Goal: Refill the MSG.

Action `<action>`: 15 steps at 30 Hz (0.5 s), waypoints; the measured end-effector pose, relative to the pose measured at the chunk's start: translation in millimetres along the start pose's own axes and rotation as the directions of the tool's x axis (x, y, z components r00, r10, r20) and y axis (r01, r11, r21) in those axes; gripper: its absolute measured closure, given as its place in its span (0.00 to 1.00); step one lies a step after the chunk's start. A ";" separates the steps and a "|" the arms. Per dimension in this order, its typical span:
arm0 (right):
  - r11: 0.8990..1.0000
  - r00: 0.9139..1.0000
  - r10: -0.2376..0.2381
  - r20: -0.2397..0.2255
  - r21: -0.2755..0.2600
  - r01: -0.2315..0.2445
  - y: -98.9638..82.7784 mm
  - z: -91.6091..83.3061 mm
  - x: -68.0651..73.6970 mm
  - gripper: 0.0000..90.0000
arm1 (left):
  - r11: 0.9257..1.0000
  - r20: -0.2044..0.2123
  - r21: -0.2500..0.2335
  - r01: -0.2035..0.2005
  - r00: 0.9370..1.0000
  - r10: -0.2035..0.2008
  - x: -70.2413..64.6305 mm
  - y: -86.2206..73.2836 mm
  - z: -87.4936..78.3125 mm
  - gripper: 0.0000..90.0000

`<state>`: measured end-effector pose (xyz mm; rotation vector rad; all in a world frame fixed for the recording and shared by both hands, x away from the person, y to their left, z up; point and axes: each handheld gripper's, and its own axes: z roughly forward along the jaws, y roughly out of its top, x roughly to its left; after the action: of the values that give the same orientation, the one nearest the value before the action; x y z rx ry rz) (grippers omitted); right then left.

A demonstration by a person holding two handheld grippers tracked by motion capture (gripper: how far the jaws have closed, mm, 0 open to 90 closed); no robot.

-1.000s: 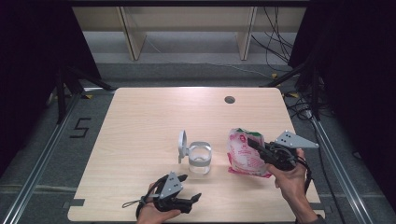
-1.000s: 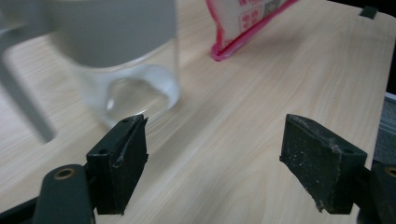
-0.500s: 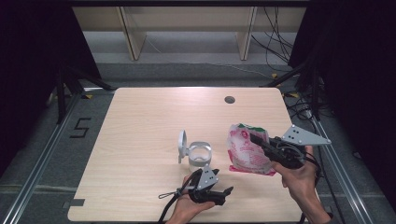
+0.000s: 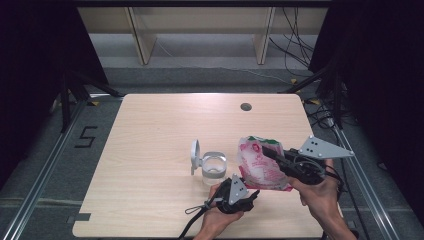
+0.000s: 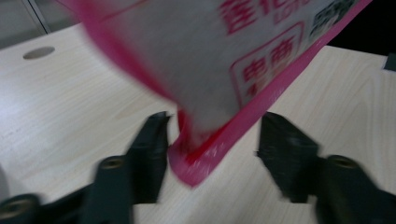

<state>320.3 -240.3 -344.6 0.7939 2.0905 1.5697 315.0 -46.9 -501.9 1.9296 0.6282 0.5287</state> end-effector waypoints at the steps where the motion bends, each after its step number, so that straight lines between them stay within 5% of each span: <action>1: 1.000 1.000 -0.003 -0.012 0.005 0.003 -0.1 2.3 0.5 1.00 | 1.000 0.011 -0.003 0.022 1.000 -0.022 -0.7 1.0 1.1 0.59; 2: 1.000 1.000 0.020 -0.021 0.025 -0.019 -0.2 3.6 3.6 1.00 | 1.000 0.008 -0.002 0.017 1.000 -0.017 -1.6 2.4 1.8 0.64; 3: 1.000 0.999 -0.029 -0.015 0.008 0.029 0.3 7.0 1.4 1.00 | 1.000 -0.001 -0.002 0.006 1.000 -0.006 -3.2 2.9 3.7 0.68; 5: 0.999 0.999 -0.046 -0.014 0.027 0.047 1.9 10.2 1.6 1.00 | 1.000 -0.002 -0.002 0.006 1.000 -0.006 -6.2 2.5 6.4 0.72; 15: 0.999 1.000 0.000 -0.007 0.043 0.000 8.0 22.3 -5.5 1.00 | 0.997 0.057 -0.034 0.075 0.996 -0.073 -5.9 2.5 5.6 0.76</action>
<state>339.9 -226.0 -343.3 0.8041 2.1360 1.5348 314.4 -55.4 -502.4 1.8729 0.6478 0.4357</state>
